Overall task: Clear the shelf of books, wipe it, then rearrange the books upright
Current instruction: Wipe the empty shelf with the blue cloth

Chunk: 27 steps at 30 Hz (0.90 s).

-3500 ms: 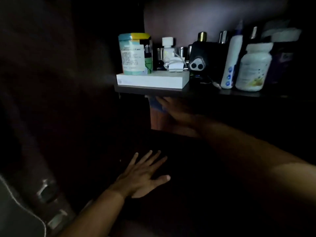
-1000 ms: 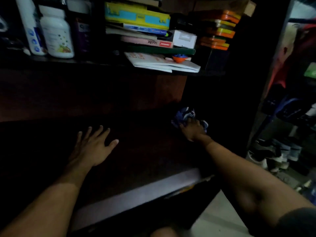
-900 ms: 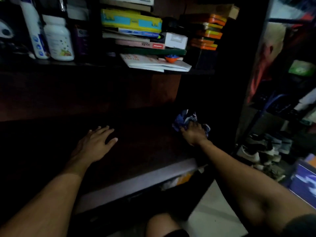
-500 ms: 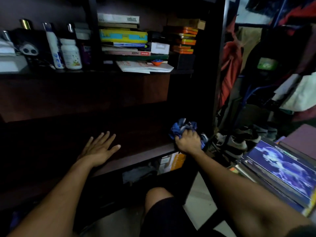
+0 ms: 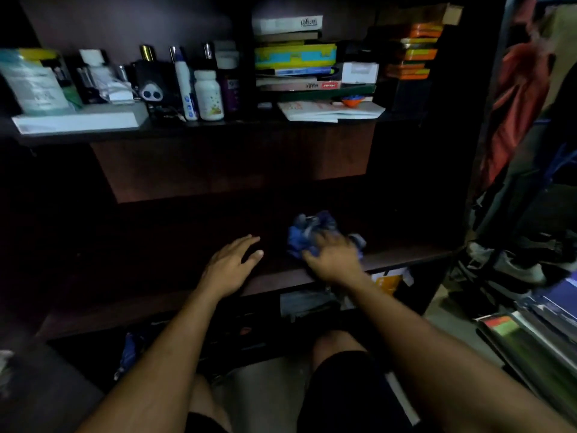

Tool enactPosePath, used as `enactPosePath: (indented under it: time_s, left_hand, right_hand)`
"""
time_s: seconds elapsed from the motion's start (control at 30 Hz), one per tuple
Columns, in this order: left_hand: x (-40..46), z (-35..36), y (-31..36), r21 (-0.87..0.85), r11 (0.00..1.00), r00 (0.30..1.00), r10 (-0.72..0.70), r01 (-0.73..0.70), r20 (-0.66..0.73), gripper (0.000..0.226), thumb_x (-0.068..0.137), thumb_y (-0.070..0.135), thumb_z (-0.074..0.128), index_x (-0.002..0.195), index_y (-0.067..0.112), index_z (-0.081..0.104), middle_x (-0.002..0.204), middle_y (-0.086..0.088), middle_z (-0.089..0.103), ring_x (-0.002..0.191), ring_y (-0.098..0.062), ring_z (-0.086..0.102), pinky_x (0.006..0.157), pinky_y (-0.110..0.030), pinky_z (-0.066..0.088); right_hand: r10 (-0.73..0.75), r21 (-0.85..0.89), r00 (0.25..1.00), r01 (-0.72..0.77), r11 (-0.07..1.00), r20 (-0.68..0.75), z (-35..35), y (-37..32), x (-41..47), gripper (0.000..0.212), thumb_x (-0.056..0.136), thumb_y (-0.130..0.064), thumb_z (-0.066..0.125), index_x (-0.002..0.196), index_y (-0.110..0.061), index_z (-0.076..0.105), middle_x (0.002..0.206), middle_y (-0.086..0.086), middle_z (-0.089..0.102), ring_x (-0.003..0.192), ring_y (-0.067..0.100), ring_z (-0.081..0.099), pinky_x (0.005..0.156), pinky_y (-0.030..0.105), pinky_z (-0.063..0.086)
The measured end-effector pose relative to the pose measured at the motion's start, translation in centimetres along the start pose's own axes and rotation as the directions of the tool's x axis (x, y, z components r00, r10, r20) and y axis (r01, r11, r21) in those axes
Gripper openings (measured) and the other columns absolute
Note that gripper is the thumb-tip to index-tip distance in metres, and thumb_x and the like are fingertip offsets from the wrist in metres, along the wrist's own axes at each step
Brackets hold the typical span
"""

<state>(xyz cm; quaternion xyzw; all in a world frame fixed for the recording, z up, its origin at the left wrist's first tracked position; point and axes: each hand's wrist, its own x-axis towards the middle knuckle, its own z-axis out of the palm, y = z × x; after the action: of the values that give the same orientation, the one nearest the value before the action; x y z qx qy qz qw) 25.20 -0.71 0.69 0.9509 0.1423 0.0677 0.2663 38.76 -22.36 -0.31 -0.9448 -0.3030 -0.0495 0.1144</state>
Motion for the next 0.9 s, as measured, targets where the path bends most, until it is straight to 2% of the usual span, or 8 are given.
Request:
enactPosePath:
  time_s: [0.17,0.33,0.4,0.53,0.63,0.7,0.8,0.9]
  left_hand:
    - [0.7,0.6,0.5,0.160,0.987,1.000,-0.005,0.005,-0.003,0.053,0.106,0.052,0.031,0.153,0.030,0.039,0.163,0.007,0.031,0.149,-0.012,0.026,0.123,-0.035,0.014]
    - [1.0,0.8,0.9,0.101,0.994,0.997,-0.046,0.052,-0.057,0.066,0.099,0.065,0.024,0.152,0.029,0.041,0.159,0.005,0.038,0.147,-0.017,0.032,0.120,-0.036,0.020]
    - [0.9,0.6,1.3,0.024,0.996,0.996,-0.090,0.090,-0.027,0.071,0.097,0.070,0.022,0.156,0.032,0.031,0.163,0.002,0.031,0.150,-0.020,0.027,0.122,-0.038,0.017]
    - [0.6,0.2,1.5,-0.146,0.979,0.984,-0.158,0.145,-0.078,0.071,0.099,0.068,0.028,0.160,0.035,0.015,0.168,0.004,0.014,0.154,-0.017,0.012,0.123,-0.037,0.011]
    - [0.3,-0.2,0.7,-0.277,0.956,0.957,-0.166,0.097,-0.239,0.054,0.102,0.053,0.042,0.152,0.030,0.041,0.160,0.001,0.031,0.148,-0.018,0.027,0.118,-0.027,0.021]
    - [-0.5,-1.6,-0.8,-0.369,0.923,0.946,-0.208,0.106,-0.249,0.042,0.103,0.044,0.047,0.142,0.028,0.053,0.153,0.000,0.040,0.144,-0.019,0.035,0.112,-0.022,0.024]
    - [-3.0,-4.4,-6.1,-0.022,0.998,0.998,-0.054,0.054,-0.039,0.056,0.102,0.057,0.038,0.155,0.041,0.030,0.165,0.009,0.019,0.151,-0.012,0.017,0.121,-0.027,0.014]
    - [-5.0,-7.1,-12.0,0.227,0.955,0.982,-0.183,0.189,-0.045,0.066,0.100,0.062,0.029,0.159,0.035,0.019,0.167,0.006,0.015,0.154,-0.015,0.013,0.125,-0.035,0.010]
  right_hand:
    - [0.378,-0.070,0.926,-0.378,0.923,-0.019,-3.8,14.6,-0.6,0.069,0.095,-0.067,0.035,0.146,-0.021,0.041,0.154,0.014,0.039,0.139,0.035,0.041,0.110,0.047,0.034]
    - [0.506,-0.098,0.862,-0.505,0.857,-0.020,-4.0,14.3,0.4,0.067,0.097,-0.061,0.036,0.149,-0.019,0.036,0.155,0.019,0.034,0.141,0.040,0.034,0.115,0.050,0.026]
    - [0.453,-0.113,0.891,-0.447,0.887,0.033,-3.0,10.2,1.6,0.066,0.098,-0.061,0.033,0.149,-0.019,0.034,0.157,0.019,0.030,0.143,0.040,0.031,0.115,0.049,0.024]
    - [0.114,-0.075,0.987,-0.106,0.992,0.118,0.8,-4.2,3.4,0.068,0.099,-0.057,0.034,0.154,-0.018,0.028,0.162,0.019,0.023,0.147,0.039,0.025,0.117,0.051,0.023]
    - [-0.133,-0.059,0.960,0.152,0.987,0.246,2.6,-14.8,2.8,0.071,0.102,-0.044,0.034,0.161,-0.014,0.007,0.167,0.016,0.006,0.153,0.038,0.008,0.122,0.053,0.010]
    - [-0.208,-0.066,0.941,0.233,0.970,0.265,3.0,-17.6,2.8,0.074,0.102,-0.042,0.033,0.161,-0.013,-0.001,0.168,0.015,0.003,0.153,0.037,0.004,0.123,0.052,0.007]
    - [-0.271,0.040,0.937,0.269,0.962,0.218,2.7,-15.5,4.4,0.074,0.097,-0.058,0.031,0.159,-0.020,0.018,0.167,0.010,0.016,0.152,0.031,0.016,0.122,0.047,0.018]
    - [-0.079,0.009,0.992,0.079,0.997,0.096,1.5,-7.8,6.8,0.082,0.089,-0.071,0.026,0.154,-0.022,0.033,0.161,0.011,0.031,0.145,0.032,0.033,0.114,0.043,0.032]
